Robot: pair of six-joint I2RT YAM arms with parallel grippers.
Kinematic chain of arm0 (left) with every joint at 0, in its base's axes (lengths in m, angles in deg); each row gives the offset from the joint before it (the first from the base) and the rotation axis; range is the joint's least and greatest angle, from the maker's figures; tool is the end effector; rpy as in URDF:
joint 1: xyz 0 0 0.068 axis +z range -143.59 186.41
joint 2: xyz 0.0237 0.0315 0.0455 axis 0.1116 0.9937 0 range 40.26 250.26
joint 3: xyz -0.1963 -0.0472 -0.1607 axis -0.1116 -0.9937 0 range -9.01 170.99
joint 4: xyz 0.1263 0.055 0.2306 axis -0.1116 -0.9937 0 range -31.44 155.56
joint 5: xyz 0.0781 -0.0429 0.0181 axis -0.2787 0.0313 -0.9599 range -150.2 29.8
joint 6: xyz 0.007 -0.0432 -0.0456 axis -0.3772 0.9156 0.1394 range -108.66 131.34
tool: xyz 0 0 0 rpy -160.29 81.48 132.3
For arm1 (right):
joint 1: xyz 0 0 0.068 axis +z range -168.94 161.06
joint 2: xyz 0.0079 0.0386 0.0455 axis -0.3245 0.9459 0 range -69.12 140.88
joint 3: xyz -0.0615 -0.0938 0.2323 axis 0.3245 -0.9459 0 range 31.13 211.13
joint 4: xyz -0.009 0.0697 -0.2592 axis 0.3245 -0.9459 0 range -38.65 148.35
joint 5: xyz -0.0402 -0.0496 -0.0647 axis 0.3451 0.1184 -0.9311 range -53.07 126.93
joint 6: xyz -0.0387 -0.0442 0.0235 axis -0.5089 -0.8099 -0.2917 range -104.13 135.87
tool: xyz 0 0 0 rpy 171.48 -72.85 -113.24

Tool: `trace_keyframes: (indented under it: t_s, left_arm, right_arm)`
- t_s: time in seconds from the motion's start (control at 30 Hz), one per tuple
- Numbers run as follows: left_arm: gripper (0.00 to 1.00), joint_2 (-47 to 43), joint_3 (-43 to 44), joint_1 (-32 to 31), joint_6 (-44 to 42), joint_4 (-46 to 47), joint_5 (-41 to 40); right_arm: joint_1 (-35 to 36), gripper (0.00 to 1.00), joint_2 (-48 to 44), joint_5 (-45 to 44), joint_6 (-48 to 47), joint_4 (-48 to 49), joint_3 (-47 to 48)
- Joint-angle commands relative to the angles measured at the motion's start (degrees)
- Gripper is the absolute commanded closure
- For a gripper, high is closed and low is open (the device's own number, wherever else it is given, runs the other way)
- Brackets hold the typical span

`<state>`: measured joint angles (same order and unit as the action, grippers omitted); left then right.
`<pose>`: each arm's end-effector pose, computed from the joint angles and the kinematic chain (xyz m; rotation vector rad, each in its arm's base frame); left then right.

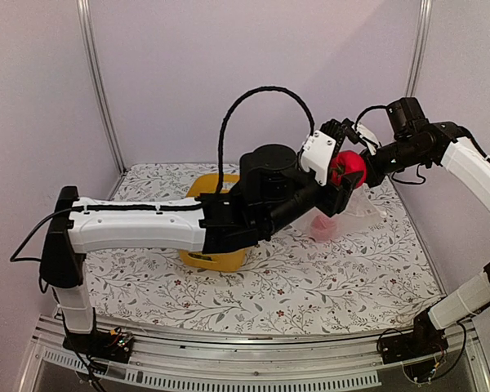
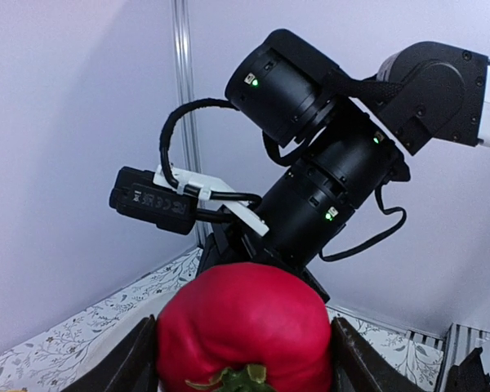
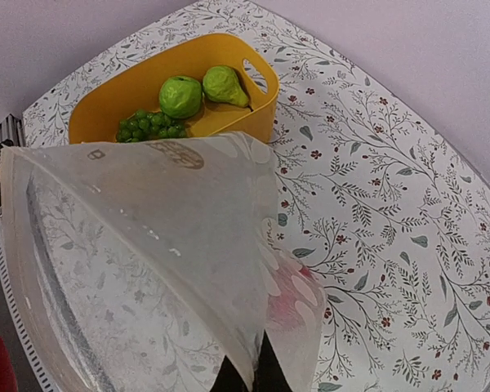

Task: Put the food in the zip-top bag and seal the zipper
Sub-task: Place the fake vegetable in the zipper food storage bag, then pass from the right arm to the left

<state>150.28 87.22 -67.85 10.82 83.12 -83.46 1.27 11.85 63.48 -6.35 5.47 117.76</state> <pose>0.1495 -0.4599 0.3530 0.6566 1.4088 -0.7229 0.2798 0.1263 0.3574 -1.0472 2.1012 0.5353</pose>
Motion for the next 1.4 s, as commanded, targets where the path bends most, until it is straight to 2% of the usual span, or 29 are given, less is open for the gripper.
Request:
trace_keyframes:
  t_s: [0.0, 0.37, 0.4, 0.53, 0.63, 0.8, 0.9, 1.0, 1.13, 1.37]
  left_arm:
    - [0.47, 4.8, 4.3, -0.4, -3.5, 1.3, -4.9]
    - [0.46, 8.2, 2.3, 0.9, -4.8, -0.2, -14.4]
    - [0.42, 8.6, 2.6, 1.3, -4.6, -0.7, -15.8]
    - [0.09, 11.0, 7.7, 2.6, -4.1, -4.5, -23.1]
    - [0.01, 10.0, 8.7, 2.4, -6.6, -3.9, -20.3]
    - [0.0, 2.8, 3.9, -0.2, -5.8, -1.3, -15.7]
    - [0.01, -2.0, -2.8, -0.7, 1.9, -1.9, -15.8]
    - [0.05, -4.5, -5.9, -0.4, 10.1, -8.6, -16.4]
    - [0.09, -4.7, -5.2, 0.0, 19.0, -20.8, -13.7]
    - [0.18, 0.4, -0.5, 2.1, 31.3, -29.1, -8.7]
  right_arm:
    - [0.3, 1.0, 0.1, -0.4, 1.6, -0.8, 0.6]
    - [0.2, 1.0, 0.2, -3.3, 2.9, -1.1, 0.6]
    - [0.3, 1.0, 0.2, -3.4, 3.0, -1.1, 0.6]
    - [0.3, 1.0, 0.7, -3.5, 3.1, -1.1, 0.9]
    - [0.2, 1.0, 1.8, -3.5, 3.2, -1.2, 1.3]
    - [0.2, 1.0, 3.8, -4.8, 3.7, -0.8, 1.7]
    - [0.3, 1.0, 4.5, -5.1, 3.3, -0.6, 1.5]
    - [0.2, 1.0, 4.9, -3.8, 2.9, -0.3, 1.2]
    - [0.2, 0.99, 4.9, -2.0, 3.0, 0.1, 0.6]
    - [0.3, 0.98, 6.0, -3.0, 2.0, 1.4, -0.8]
